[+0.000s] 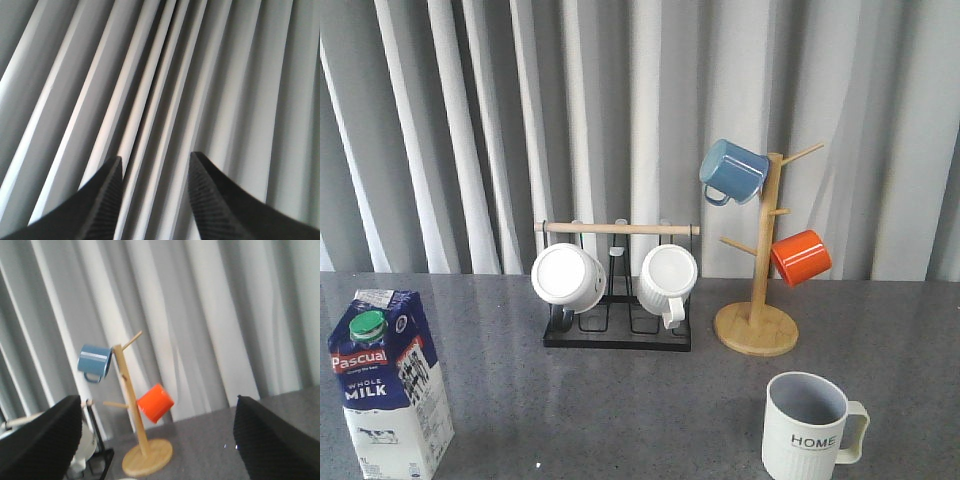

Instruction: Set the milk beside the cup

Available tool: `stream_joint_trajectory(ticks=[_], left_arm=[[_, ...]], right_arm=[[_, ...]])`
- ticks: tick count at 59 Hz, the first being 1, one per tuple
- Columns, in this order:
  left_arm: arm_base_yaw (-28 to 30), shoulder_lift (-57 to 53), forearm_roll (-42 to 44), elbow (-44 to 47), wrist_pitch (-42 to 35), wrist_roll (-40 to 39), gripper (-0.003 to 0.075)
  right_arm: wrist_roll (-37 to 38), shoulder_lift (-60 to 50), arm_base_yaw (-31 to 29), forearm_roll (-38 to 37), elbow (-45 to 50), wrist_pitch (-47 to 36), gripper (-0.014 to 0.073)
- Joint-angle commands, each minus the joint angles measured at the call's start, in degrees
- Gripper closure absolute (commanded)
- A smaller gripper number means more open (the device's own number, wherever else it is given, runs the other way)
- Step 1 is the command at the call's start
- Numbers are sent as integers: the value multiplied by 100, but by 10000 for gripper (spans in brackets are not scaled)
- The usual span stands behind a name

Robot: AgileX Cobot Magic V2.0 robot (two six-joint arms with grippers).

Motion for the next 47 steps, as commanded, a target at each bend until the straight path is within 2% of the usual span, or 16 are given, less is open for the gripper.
stream_joint_trajectory(ticks=[1,6,12,18,22,28,41,47], left_arm=[[-13,444,17,-595,50,-44,391],[-13,783,17,-1007,351,-2,392],[-13,1163,17,-1375,804,-2,392],[-13,1438,17,-1428,970,-2,392],[-13,1554,17,-1428,1106,-2,392],[-13,1597,17,-1428,1211,-2,392],[-13,1597,23,-1428,1215,-2,392],[-13,1597,23,-1428,1215,-2,392]], right_arm=[[-125,91,-4,-77,-248,-634,-10],[-502,273,-4,-364,-579,0,27],[-1036,833,-4,-661,-1407,837,65],[-1486,1518,-4,-810,-2298,1583,87],[-1528,1828,-4,-812,-2620,1914,94],[-1518,2042,-4,-666,-2645,2185,102],[-1589,3057,-4,-1009,-2644,2876,107],[-1379,3624,-4,-1024,-2644,3291,107]])
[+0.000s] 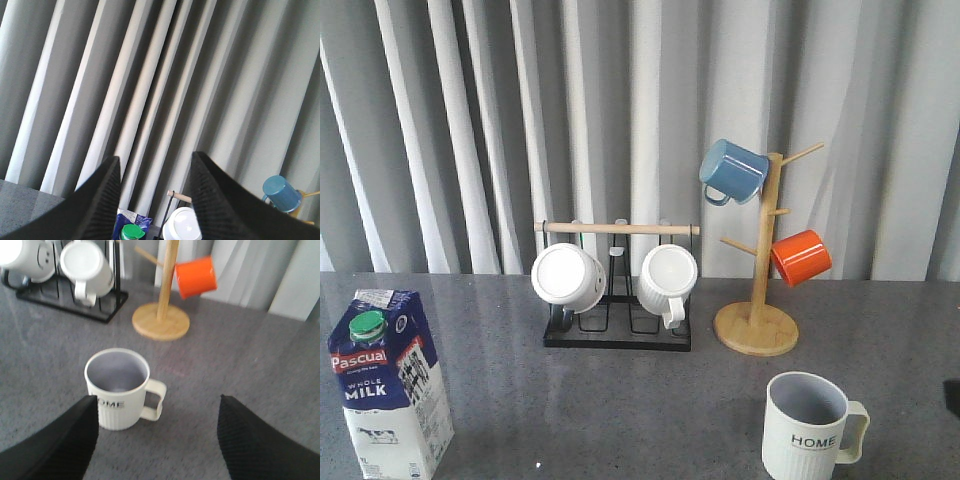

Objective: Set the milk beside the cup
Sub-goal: 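Reach the right gripper to the white HOME mug's handle and grasp it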

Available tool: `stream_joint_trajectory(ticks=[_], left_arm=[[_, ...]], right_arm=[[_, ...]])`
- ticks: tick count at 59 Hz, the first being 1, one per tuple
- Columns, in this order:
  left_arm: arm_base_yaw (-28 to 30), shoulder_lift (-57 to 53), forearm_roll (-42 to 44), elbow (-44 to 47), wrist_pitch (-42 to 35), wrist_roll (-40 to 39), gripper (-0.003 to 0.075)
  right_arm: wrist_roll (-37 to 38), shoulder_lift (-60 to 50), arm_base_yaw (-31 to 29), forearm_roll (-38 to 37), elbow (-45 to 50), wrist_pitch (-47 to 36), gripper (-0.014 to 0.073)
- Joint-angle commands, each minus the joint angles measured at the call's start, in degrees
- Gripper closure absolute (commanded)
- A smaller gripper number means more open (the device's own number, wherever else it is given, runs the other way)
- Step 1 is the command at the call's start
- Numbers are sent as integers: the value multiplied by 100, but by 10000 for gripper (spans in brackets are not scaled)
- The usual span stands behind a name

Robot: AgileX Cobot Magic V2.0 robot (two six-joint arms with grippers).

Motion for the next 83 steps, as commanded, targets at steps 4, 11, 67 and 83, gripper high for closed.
stream_joint_trajectory(ticks=[4,11,67,83], left_arm=[[-13,114,7,-162,-381,-12,392],[-13,114,7,-162,-381,-12,392],[-13,114,12,-162,-381,-12,392],[-13,114,24,-162,-371,-12,392]], right_arm=[[196,787,-4,26,-181,91,108],[233,1430,-4,66,-181,-111,123],[-1355,3177,2,1597,-181,-1269,145],[-1772,3471,2,1976,-181,-1493,145]])
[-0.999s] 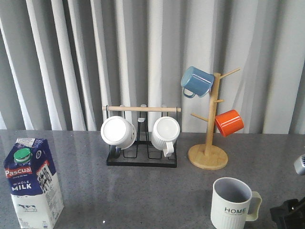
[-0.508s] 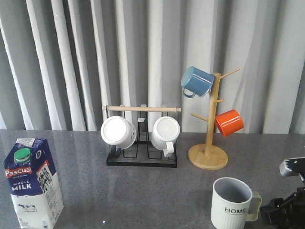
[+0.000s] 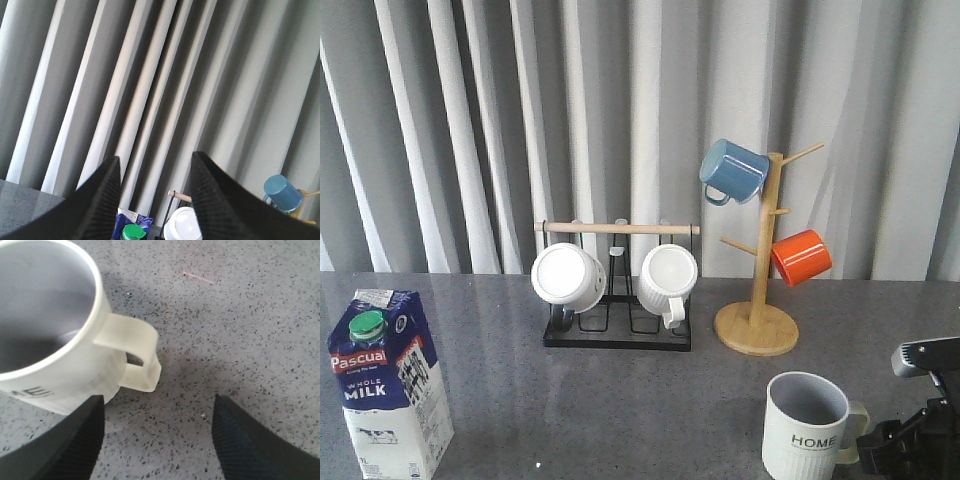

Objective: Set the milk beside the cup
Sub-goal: 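Reach the right gripper to the white HOME mug's handle and grasp it, then lift the mug with the right gripper, carry it toward the table center, lower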

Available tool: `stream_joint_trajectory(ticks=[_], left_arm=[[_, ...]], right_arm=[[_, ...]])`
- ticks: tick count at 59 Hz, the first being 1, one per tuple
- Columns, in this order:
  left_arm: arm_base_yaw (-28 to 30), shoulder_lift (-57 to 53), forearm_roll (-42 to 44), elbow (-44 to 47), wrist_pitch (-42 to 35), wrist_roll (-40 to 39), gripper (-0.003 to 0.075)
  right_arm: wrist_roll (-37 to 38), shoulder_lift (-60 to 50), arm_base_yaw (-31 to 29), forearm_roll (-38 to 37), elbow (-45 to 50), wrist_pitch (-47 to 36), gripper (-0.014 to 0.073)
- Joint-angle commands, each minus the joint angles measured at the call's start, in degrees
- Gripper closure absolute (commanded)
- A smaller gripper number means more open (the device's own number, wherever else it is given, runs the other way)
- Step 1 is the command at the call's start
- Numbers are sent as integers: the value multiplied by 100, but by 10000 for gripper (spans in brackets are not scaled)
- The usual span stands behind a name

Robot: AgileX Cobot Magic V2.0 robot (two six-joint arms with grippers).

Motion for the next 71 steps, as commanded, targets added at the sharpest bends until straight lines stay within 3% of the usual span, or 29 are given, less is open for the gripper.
stream_joint_trajectory(ticks=[1,21,42,48,55,64,71], left_arm=[[-13,114,2,-162,-371,-17,392],[-13,114,2,-162,-371,-17,392],[-13,114,2,-162,-371,-17,392],[-13,114,2,-162,-371,-12,392],[-13,114,2,-162,-371,-12,392],[-13,114,2,-162,-371,-12,392],[-13,114,2,-162,-371,-12,392]], right_arm=[[-239,-71,2,333,-181,-329,145],[-1510,263,2,1686,-187,-394,145],[-3762,721,2,3857,-195,-512,158],[-4786,862,2,4752,-251,-220,223],[-5678,986,2,5587,-340,272,379],[-5835,1021,2,5768,-347,504,603],[-5810,867,2,5768,-384,832,600]])
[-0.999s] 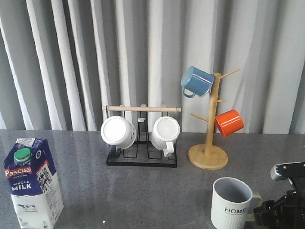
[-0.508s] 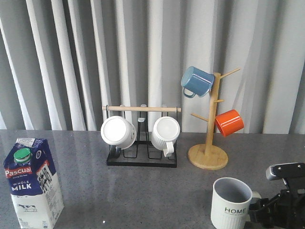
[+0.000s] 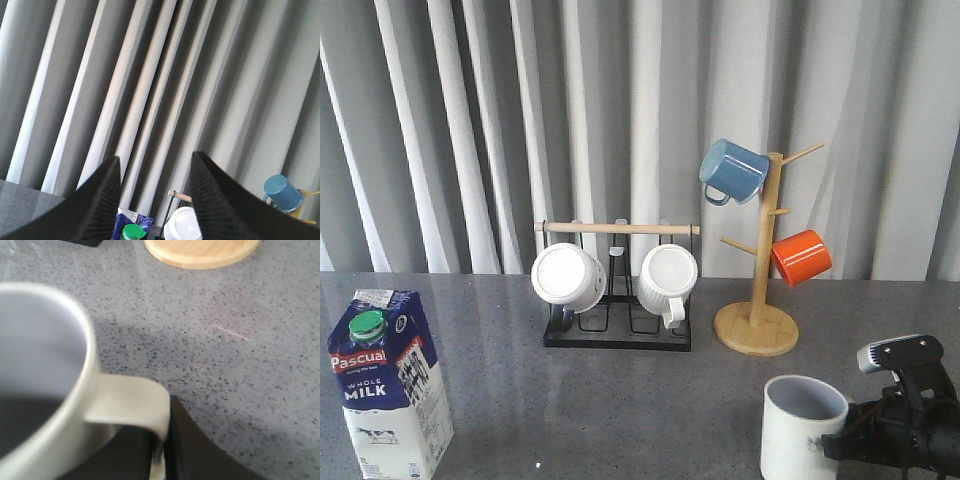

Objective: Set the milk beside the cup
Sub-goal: 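Lift the mug with the right gripper, carry it toward the table center, lower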

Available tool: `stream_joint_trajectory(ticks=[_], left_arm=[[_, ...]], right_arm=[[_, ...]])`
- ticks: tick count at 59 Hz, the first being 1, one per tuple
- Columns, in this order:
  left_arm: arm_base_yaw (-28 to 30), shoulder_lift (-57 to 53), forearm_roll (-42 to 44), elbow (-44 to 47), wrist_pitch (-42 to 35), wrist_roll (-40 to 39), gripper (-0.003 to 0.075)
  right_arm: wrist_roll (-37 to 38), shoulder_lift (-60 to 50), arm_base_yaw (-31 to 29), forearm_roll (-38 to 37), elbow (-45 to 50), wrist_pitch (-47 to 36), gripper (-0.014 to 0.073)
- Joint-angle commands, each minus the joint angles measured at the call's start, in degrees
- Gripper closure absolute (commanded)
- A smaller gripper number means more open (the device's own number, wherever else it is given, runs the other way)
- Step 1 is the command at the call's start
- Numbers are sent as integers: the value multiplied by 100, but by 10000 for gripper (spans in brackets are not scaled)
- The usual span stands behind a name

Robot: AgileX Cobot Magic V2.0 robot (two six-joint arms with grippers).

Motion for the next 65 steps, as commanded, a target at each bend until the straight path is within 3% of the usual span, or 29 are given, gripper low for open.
stream_joint_trajectory(ticks=[1,11,17,24,34,54,65], left_arm=[[-13,114,-3,-162,-372,-12,392],[-13,114,-7,-162,-372,-13,392],[-13,114,-7,-162,-372,-13,392],[-13,114,-7,-162,-372,-13,392],[-13,114,-7,-162,-372,-13,392],[-13,114,-7,-162,-350,-13,392],[-13,114,-7,-162,-344,-13,392]], right_arm=[[-15,-379,2,356,-229,553,599],[431,-1039,55,326,-594,1279,598],[844,-1260,380,-11,-1031,1229,598],[1424,-1200,1194,-680,-1450,662,598],[1713,-814,1997,-873,-1434,-833,594],[1798,12,2060,-876,-898,-817,584],[1798,-24,2060,-913,-871,-707,514]])
